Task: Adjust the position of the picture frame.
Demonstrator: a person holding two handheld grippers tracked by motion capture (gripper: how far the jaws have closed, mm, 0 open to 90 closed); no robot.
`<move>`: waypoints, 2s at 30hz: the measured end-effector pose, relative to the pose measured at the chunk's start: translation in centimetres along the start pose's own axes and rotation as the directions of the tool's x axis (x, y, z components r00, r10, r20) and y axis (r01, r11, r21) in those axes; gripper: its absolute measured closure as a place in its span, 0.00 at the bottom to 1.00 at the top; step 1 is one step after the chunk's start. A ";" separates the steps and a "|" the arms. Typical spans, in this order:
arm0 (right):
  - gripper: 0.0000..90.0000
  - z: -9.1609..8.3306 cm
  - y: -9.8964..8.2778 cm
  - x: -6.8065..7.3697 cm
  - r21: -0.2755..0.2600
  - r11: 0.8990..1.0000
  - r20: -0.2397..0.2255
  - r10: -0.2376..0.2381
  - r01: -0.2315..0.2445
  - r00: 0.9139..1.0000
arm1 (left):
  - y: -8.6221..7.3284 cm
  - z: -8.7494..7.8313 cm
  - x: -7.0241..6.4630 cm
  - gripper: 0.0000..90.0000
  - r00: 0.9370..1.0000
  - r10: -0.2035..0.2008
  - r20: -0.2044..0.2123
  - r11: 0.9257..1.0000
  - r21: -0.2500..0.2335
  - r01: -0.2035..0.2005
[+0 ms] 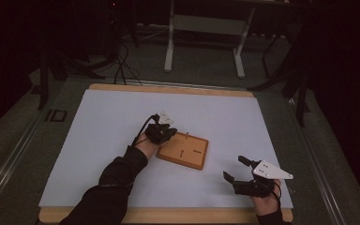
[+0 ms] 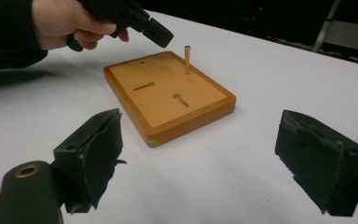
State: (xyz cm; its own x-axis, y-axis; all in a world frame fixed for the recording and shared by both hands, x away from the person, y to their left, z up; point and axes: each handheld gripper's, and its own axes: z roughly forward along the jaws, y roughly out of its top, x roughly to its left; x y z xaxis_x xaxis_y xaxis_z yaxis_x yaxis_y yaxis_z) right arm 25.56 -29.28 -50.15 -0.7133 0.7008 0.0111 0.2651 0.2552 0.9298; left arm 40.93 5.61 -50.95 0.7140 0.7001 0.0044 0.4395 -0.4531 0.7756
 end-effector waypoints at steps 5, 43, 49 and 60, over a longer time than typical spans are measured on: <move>0.16 0.0 0.0 0.0 0.000 1.000 -0.003 0.001 -0.001 1.000 | 0.2 1.1 1.2 1.00 0.999 -0.029 -0.012 0.999 0.011 0.030; 0.16 0.1 -0.1 0.0 0.004 1.000 -0.012 0.003 -0.003 1.000 | -1.0 1.3 2.5 1.00 0.999 -0.023 -0.028 0.989 0.142 0.027; 0.17 0.1 -0.1 -0.1 0.002 1.000 -0.011 0.009 -0.009 1.000 | -1.6 0.5 2.2 1.00 0.999 -0.032 -0.027 0.989 0.147 0.036; 0.18 0.2 -0.1 0.1 0.002 1.000 -0.012 0.003 -0.003 1.000 | -2.1 -0.1 2.1 1.00 1.000 -0.024 -0.008 0.988 0.149 0.025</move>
State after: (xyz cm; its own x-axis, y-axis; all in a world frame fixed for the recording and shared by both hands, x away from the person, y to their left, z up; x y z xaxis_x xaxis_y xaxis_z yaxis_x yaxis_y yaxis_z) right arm 25.62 -29.10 -50.29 -0.7205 0.6933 0.0179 0.2683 0.2549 0.9290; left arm 41.43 8.05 -52.49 0.6990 0.7151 -0.0098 0.5338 -0.5126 0.6725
